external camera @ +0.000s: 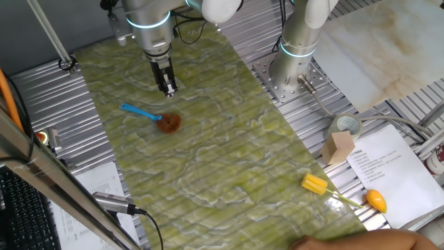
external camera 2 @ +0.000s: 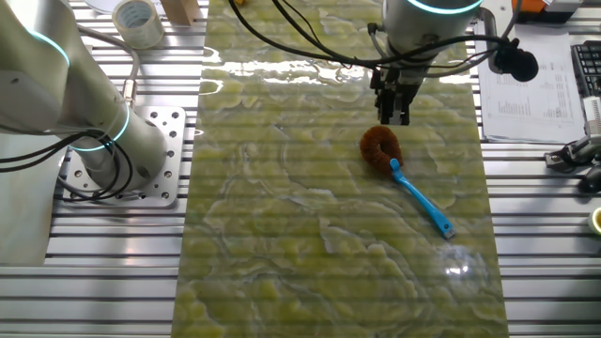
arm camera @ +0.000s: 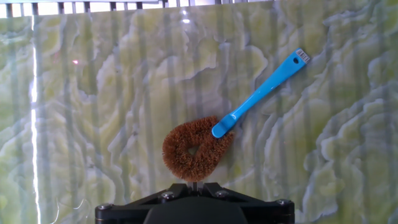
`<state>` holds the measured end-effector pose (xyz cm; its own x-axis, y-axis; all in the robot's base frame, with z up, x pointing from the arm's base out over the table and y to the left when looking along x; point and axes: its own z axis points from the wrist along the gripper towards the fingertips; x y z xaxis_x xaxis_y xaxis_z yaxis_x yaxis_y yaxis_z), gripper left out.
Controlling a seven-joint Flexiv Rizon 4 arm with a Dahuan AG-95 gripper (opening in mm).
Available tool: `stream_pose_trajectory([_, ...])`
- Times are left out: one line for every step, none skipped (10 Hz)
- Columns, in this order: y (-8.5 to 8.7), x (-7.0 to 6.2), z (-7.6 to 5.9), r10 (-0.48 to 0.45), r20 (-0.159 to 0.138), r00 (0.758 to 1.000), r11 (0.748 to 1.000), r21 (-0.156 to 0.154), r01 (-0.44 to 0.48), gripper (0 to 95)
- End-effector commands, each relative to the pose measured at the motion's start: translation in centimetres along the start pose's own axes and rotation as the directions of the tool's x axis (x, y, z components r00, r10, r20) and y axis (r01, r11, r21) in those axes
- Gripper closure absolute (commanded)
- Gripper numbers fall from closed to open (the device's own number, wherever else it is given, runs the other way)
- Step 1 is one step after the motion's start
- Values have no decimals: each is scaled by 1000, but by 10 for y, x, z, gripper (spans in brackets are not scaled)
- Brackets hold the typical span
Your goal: Scrub the table with a brush
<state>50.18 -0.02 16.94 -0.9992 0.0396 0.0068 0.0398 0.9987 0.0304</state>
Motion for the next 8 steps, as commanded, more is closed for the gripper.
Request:
stream_pose_trajectory([-1,-1,2,-17,-7,1000,1000,-1,17,950])
stream_pose_trajectory([-1,-1,3,-24,-15,1000,1000,-1,24,950])
stream_pose_trajectory([-2,-2,4,-28,-19,999,1000,-1,28,950])
stream_pose_trajectory([-3,-4,8,-45,-22,999,999,-1,45,950])
stream_pose_trajectory([-6,-5,12,-53,-22,998,999,-1,53,950])
stream_pose_trajectory([-11,-9,19,-73,-22,997,997,0,73,950])
stream_pose_trajectory([-18,-12,26,-101,-20,995,995,0,101,950])
stream_pose_trajectory([-24,-16,30,-126,-18,992,992,-1,126,950])
